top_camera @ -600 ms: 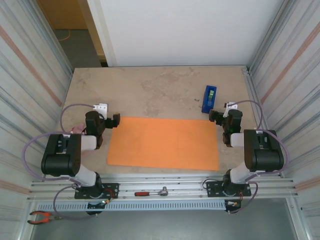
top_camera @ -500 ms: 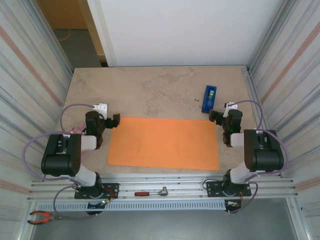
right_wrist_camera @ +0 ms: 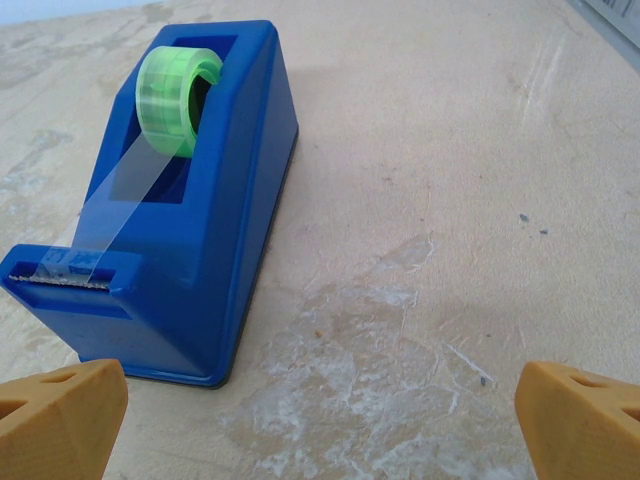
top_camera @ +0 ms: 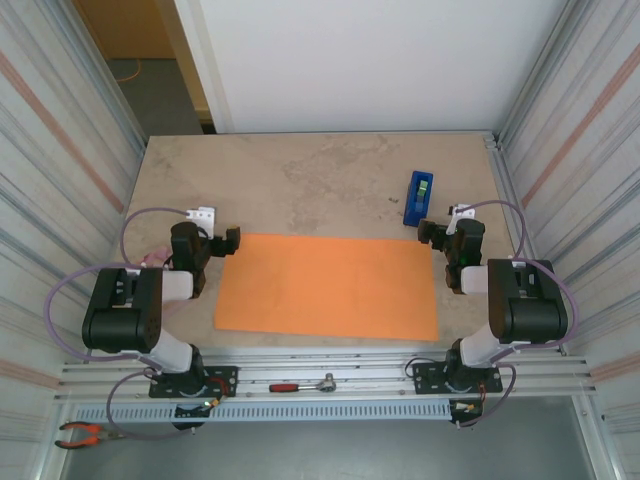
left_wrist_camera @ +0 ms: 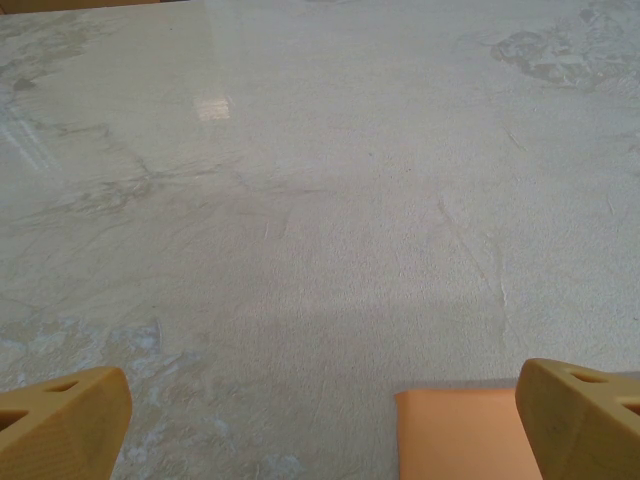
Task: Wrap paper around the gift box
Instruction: Move the gift box to the top-center of the table.
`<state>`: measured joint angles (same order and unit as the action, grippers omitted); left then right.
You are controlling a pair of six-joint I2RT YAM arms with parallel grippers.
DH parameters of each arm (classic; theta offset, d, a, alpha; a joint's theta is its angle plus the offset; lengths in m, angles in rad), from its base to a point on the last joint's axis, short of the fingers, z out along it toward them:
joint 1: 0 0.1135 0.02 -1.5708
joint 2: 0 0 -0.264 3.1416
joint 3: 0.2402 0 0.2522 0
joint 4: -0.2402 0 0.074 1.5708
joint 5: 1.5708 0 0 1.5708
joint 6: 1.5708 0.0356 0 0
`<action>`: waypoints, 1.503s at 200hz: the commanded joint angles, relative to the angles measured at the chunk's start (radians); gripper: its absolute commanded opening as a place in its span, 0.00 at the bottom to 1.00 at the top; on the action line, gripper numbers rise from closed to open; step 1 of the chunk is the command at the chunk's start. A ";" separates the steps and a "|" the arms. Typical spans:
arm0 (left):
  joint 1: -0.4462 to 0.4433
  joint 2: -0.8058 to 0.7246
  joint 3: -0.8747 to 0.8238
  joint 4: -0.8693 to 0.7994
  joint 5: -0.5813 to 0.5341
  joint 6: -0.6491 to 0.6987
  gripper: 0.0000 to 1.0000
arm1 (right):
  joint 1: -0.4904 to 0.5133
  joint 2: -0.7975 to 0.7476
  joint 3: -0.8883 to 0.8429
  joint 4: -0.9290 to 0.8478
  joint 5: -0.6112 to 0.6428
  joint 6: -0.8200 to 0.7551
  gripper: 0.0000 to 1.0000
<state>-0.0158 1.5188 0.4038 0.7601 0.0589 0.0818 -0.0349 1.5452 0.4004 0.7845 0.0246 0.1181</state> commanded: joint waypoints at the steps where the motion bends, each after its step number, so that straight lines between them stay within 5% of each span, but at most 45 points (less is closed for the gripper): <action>1: -0.002 -0.005 0.014 0.020 -0.008 -0.002 0.99 | -0.008 -0.002 0.018 0.003 -0.010 -0.025 0.98; 40: 0.004 -0.007 0.013 0.023 0.000 -0.008 0.99 | -0.010 -0.001 0.019 0.002 -0.010 -0.024 0.98; 60: -0.002 -0.054 0.022 -0.024 -0.110 -0.046 0.99 | -0.015 -0.008 0.010 0.012 -0.016 -0.021 0.98; 81: -0.007 -0.179 0.089 -0.272 -0.259 -0.111 0.99 | -0.013 -0.102 0.035 -0.106 0.061 0.008 0.98; 108: 0.004 -0.307 0.240 -0.716 -0.408 -0.352 0.99 | -0.005 -0.258 0.116 -0.343 0.190 0.093 0.98; 140: 0.009 -0.406 0.328 -1.096 -0.442 -0.609 0.99 | -0.075 -0.356 0.291 -0.750 0.233 0.630 0.98; 152: 0.023 -0.441 0.317 -1.177 -0.420 -0.689 0.99 | -0.110 -0.338 0.360 -0.819 0.092 0.631 0.98; 201: 0.106 -0.461 0.218 -1.236 -0.283 -0.861 0.99 | 0.012 -0.278 0.449 -0.870 -0.133 0.533 0.98; 253: 0.110 -0.296 0.258 -1.128 -0.282 -0.778 0.99 | 0.139 -0.272 0.462 -0.931 -0.172 0.472 0.98; 300: 0.113 0.005 0.450 -1.017 -0.195 -0.648 0.99 | 0.161 -0.327 0.420 -0.965 -0.236 0.455 0.98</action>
<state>0.0910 1.3544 0.7784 -0.3008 -0.2707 -0.6346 0.1135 1.2728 0.8280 -0.1322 -0.1623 0.6094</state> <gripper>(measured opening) 0.989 0.979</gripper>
